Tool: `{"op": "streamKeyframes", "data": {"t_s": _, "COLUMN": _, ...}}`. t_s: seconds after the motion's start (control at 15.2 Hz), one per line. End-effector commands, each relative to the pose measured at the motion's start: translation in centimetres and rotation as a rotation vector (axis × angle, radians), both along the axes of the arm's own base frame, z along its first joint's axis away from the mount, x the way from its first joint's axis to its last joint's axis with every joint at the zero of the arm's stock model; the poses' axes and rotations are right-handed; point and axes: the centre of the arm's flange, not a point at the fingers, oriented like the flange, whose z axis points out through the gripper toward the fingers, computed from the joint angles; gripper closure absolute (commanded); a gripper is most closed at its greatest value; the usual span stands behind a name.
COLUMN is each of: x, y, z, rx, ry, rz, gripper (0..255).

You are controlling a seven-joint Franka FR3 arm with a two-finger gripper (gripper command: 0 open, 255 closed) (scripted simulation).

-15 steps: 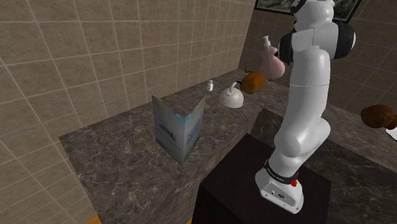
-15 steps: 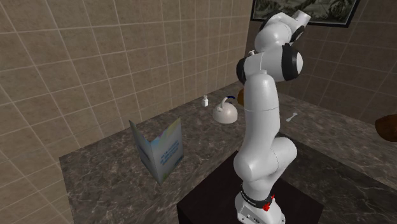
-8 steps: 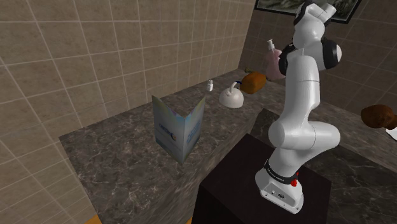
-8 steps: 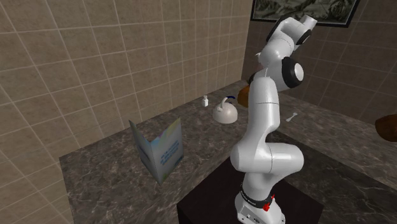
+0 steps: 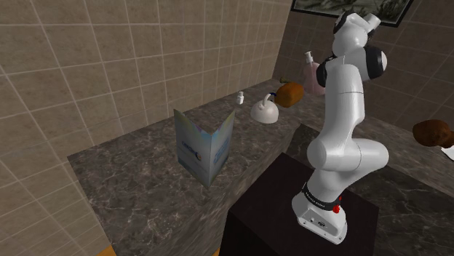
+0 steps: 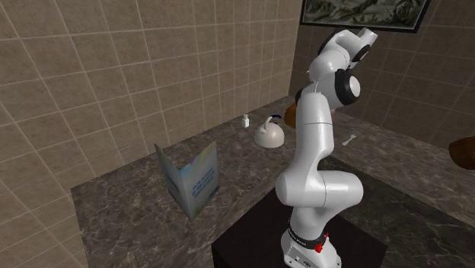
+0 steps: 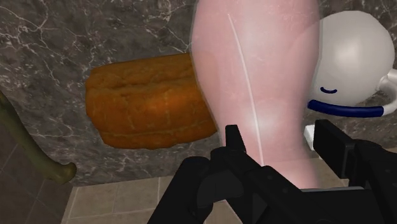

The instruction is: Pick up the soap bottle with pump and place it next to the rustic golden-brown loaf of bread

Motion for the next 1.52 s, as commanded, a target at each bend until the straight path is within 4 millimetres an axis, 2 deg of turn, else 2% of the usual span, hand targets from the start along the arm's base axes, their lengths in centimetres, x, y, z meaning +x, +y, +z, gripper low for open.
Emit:
{"op": "streamKeyframes", "data": {"t_s": 0.0, "x": 0.0, "y": -0.1, "z": -1.0, "rx": -0.002, "ry": -0.001, "rz": 0.000, "gripper": 255}}
{"op": "streamKeyframes", "data": {"t_s": 1.45, "x": 0.0, "y": -0.1, "z": -12.6, "rx": -0.002, "ry": -0.001, "rz": 0.000, "gripper": 255}}
